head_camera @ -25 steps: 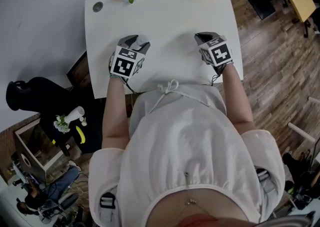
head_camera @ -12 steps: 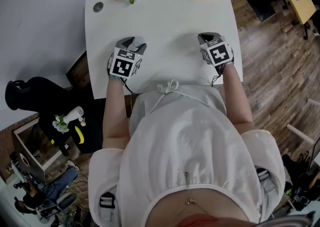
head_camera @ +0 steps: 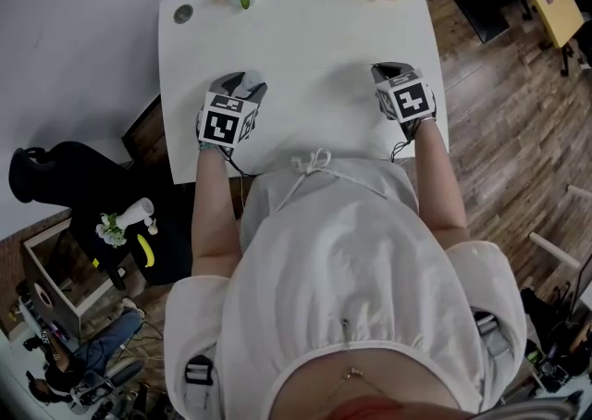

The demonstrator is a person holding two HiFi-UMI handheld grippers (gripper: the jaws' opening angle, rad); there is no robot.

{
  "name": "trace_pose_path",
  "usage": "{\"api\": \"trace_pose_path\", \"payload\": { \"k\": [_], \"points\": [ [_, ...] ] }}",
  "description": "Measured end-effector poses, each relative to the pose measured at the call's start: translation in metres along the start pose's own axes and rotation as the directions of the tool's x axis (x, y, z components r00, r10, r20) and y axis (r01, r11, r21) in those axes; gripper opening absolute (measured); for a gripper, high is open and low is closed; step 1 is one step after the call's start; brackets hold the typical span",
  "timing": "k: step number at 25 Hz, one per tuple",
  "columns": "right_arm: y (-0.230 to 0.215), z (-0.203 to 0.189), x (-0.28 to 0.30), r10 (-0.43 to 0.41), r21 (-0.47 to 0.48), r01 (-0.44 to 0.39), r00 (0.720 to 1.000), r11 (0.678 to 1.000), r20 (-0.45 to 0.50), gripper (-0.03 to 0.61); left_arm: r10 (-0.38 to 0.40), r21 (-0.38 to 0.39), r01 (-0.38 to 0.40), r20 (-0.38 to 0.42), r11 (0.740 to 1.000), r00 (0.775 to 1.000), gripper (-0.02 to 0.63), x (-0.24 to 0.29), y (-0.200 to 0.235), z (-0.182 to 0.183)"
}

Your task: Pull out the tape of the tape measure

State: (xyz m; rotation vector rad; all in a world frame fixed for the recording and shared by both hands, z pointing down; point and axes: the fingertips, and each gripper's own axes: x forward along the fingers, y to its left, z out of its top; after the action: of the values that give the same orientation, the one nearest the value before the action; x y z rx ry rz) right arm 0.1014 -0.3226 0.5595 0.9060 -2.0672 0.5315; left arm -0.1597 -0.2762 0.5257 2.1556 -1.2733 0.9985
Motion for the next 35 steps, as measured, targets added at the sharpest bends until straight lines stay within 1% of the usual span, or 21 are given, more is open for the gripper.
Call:
{"api": "trace_pose_path", "payload": {
  "k": [2,6,8,10,14,19,22,24,26,27,29,35],
  "points": [
    [-0.002,-0.003,0.0,-0.009,0.001,0.009,1.0,1.0,-0.014,0.012,0.005,-0.001,-0.005,-0.005,1.0,1.0,0.227,0.0,0.001,-0.002],
    [-0.026,-0.011,0.0,-0.091,-0.006,0.091,0.995,0.996,-0.031,0.012,0.057,-0.014,-0.058,-0.03,0.998,0.998,0.227,-0.005,0.018,-0.013],
    [-0.036,-0.011,-0.004,-0.097,0.028,0.098,0.995,0.995,-0.014,0.012,0.054,-0.052,-0.055,-0.014,0.997,0.998,0.227,-0.009,0.023,-0.013],
    [-0.038,-0.009,-0.005,-0.091,0.061,0.09,0.996,0.994,0.002,0.012,0.056,-0.071,-0.056,-0.004,0.996,0.998,0.227,-0.01,0.025,-0.011],
    [-0.039,-0.009,-0.003,-0.103,0.054,0.103,0.995,0.993,-0.005,0.012,0.061,-0.069,-0.062,-0.011,0.996,0.998,0.227,-0.008,0.025,-0.014],
    [-0.041,-0.013,-0.003,-0.094,0.082,0.096,0.995,0.992,-0.021,0.012,0.045,-0.106,-0.046,-0.01,0.993,0.999,0.227,-0.007,0.022,-0.016],
    [-0.05,-0.02,-0.005,-0.137,0.078,0.14,0.989,0.987,-0.047,0.012,0.075,-0.117,-0.079,-0.033,0.99,0.997,0.227,-0.007,0.029,-0.025],
    [-0.059,-0.024,-0.008,-0.158,0.085,0.162,0.986,0.983,-0.055,0.012,0.087,-0.141,-0.093,-0.042,0.986,0.995,0.227,-0.01,0.036,-0.032],
    [-0.061,-0.026,-0.01,-0.142,0.117,0.147,0.989,0.982,-0.047,0.012,0.08,-0.168,-0.085,-0.038,0.982,0.996,0.227,-0.012,0.038,-0.034],
    [-0.06,-0.026,-0.01,-0.136,0.124,0.14,0.99,0.982,-0.045,0.013,0.079,-0.169,-0.085,-0.042,0.982,0.996,0.227,-0.011,0.037,-0.035],
    [-0.055,-0.024,-0.007,-0.127,0.113,0.132,0.991,0.985,-0.046,0.014,0.08,-0.159,-0.088,-0.054,0.983,0.995,0.227,-0.007,0.036,-0.036],
    [-0.034,-0.018,0.004,-0.08,0.077,0.084,0.996,0.993,-0.048,0.014,0.053,-0.15,-0.062,-0.068,0.987,0.996,0.227,0.001,0.027,-0.036]
  ]
}}
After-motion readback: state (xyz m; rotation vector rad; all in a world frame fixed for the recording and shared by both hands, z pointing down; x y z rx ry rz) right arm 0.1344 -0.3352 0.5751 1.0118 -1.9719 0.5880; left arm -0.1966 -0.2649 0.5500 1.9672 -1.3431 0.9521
